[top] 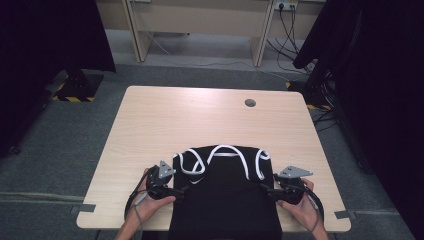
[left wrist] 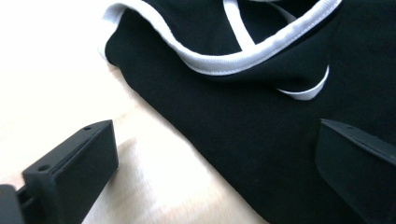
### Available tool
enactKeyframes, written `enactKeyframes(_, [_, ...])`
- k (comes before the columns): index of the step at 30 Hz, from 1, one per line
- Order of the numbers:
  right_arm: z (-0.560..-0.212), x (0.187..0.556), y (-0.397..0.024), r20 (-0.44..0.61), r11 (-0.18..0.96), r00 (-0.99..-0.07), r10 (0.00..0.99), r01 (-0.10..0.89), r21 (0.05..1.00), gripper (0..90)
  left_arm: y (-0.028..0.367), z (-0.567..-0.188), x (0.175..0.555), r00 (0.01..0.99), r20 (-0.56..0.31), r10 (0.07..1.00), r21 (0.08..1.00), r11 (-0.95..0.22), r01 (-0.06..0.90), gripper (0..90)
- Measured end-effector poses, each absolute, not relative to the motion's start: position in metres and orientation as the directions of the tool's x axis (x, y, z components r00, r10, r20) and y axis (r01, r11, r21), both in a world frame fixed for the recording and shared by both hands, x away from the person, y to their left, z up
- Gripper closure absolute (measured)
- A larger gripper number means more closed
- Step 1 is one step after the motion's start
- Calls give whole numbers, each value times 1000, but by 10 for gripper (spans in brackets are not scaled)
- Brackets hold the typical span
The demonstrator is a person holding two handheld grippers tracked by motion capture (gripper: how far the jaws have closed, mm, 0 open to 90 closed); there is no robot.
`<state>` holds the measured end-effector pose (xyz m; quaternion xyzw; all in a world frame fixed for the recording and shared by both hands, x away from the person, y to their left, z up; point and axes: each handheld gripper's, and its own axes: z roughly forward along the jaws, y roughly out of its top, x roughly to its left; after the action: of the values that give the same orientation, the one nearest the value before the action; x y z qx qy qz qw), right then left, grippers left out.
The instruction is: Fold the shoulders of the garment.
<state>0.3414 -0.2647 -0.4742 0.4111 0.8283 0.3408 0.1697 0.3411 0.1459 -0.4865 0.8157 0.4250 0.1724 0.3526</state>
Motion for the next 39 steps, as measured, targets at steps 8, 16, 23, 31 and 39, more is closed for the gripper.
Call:
enactKeyframes(8, [-473, 360, -269, -4, 427, -592, 806, 576, 697, 355, 141, -486, 356, 570, -20, 821, 722, -383, 577, 0])
enactKeyframes(16, [-472, 373, -273, 0, 416, -574, 819, 593, 690, 354, 137, -486, 370, 563, -17, 826, 722, -380, 579, 0])
enactKeyframes(23, [-473, 371, -273, 0, 396, -555, 832, 594, 700, 354, 134, -486, 381, 556, -17, 831, 723, -374, 581, 0])
enactKeyframes(31, [-471, 368, -272, 6, 401, -559, 829, 602, 691, 303, 134, -486, 385, 563, -20, 826, 722, -378, 580, 0])
enactKeyframes(39, [-466, 359, -277, 52, 358, -564, 824, 590, 724, 247, 138, -483, 381, 586, -64, 808, 731, -362, 578, 17])
